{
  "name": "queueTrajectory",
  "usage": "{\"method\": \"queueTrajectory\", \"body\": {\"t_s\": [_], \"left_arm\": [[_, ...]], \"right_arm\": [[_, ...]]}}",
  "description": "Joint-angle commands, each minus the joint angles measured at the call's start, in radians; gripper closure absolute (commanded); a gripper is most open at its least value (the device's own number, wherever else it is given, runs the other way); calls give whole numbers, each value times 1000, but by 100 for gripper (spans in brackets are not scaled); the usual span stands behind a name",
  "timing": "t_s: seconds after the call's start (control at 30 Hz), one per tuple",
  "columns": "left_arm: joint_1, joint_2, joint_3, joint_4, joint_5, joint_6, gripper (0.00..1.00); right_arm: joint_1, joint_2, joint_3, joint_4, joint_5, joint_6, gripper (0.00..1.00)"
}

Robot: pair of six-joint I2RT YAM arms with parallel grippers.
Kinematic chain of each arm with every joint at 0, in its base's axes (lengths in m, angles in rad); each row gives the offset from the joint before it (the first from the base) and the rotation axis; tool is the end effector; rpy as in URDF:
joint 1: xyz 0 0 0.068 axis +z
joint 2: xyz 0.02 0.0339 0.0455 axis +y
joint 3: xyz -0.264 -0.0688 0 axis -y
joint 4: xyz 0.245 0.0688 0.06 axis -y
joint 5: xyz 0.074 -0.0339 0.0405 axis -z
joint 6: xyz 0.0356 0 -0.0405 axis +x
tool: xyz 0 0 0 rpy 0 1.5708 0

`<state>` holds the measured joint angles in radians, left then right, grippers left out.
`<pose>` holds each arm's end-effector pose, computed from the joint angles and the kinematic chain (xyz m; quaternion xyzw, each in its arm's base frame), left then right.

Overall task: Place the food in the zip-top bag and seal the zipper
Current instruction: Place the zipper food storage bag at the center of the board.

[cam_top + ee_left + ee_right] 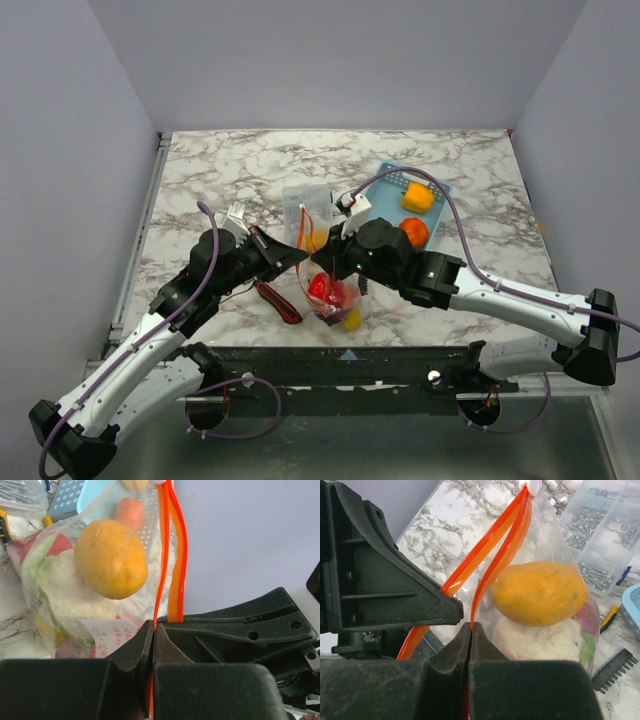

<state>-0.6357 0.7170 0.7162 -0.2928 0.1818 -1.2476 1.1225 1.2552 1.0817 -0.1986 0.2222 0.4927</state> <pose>0.1333 -0.1064 0.3152 -0.1892 0.7788 -0.5228 0.2904 0.1332 0.2589 0.3417 -0.1947 0.7996 0.3418 0.4537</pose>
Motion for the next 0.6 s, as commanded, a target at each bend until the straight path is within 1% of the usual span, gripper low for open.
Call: {"method": "queueTrajectory", "body": {"t_s": [0.0,0.07,0.17,0.27,0.33,0.4,0.53,0.57], "left_arm": [[-9,-33,-40,60,-25,-75,100],[-17,-44,-77,103,-18,-112,100],[-29,-43,-97,122,-12,-136,100],[-37,-46,-105,115,-13,-146,100],[-40,-65,-124,116,-25,-173,100],[-41,-91,-138,112,-53,-190,100],[-42,-120,-128,63,-105,-184,100],[-41,-124,-124,57,-112,-179,100]], "right_arm": [[2,12,-1,73,-11,-44,100],[3,15,-24,89,-15,-71,100],[3,29,-51,106,-3,-95,100],[2,57,-27,79,-12,-90,99],[3,79,9,41,-44,-80,97],[4,107,60,-21,-69,-63,93],[7,124,134,-124,-60,-16,78],[10,120,143,-138,-48,-3,73]]}}
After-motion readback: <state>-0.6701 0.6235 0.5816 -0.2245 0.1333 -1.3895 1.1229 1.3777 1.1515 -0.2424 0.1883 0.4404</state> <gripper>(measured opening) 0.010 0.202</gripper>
